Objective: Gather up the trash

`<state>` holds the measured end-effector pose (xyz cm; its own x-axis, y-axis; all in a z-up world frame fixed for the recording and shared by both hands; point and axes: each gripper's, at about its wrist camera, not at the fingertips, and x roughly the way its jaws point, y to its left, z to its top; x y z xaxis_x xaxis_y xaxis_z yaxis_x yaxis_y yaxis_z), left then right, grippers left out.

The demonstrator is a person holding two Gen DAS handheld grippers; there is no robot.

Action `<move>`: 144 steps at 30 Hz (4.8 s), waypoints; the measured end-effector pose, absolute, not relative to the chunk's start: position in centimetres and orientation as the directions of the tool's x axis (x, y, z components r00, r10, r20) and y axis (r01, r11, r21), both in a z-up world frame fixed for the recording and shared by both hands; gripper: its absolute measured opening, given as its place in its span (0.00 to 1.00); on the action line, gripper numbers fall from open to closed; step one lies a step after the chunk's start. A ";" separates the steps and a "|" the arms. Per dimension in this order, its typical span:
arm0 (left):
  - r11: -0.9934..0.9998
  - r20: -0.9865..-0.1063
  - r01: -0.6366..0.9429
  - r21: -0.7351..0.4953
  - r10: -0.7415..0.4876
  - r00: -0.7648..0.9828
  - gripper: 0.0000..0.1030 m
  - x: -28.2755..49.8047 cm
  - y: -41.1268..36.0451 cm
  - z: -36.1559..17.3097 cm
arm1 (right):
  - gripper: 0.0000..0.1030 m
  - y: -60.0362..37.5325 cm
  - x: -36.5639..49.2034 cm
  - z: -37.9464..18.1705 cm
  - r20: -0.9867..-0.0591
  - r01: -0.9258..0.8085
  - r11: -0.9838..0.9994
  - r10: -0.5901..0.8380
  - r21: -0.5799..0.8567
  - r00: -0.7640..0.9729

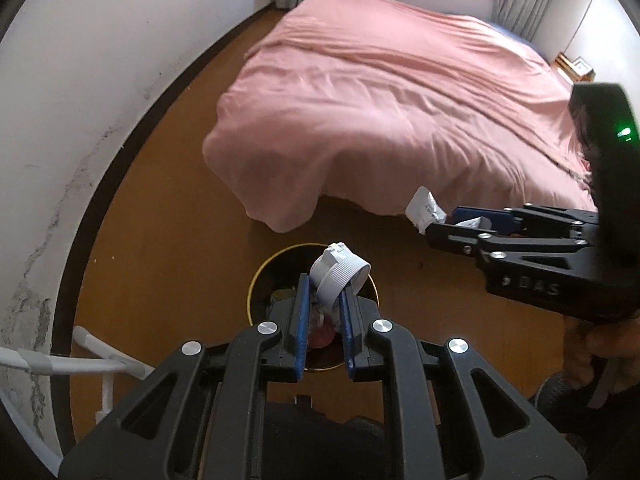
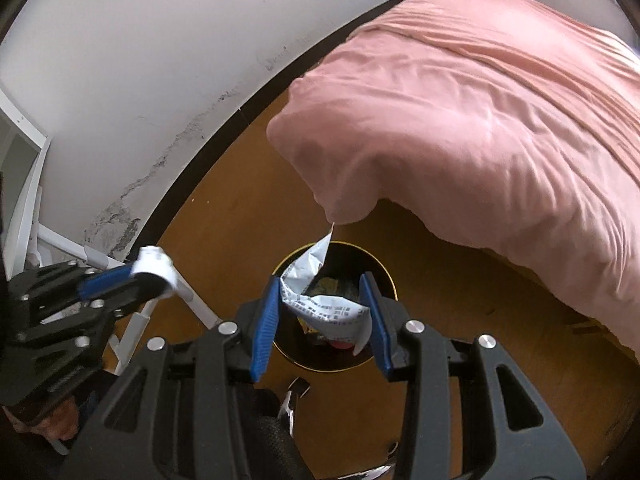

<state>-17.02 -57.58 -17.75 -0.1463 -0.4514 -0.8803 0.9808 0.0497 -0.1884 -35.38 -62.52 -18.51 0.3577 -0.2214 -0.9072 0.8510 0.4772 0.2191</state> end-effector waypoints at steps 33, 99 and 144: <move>0.133 -0.828 0.977 -0.169 -0.557 -0.067 0.86 -14.7 -55.4 -12.1 | 0.69 -63.4 -33.0 -20.2 -0.911 0.821 0.512 -0.162 0.251 0.380; 0.962 -0.672 0.272 -0.030 -0.221 0.707 0.92 9.2 -5.2 3.7 | 0.91 -29.5 3.0 1.8 -0.670 0.128 0.987 -0.029 0.099 0.742; 0.959 -0.680 0.282 -0.037 -0.231 0.696 0.92 8.7 -6.1 3.3 | 0.91 -29.4 2.8 1.3 -0.676 0.113 0.991 -0.031 0.078 0.737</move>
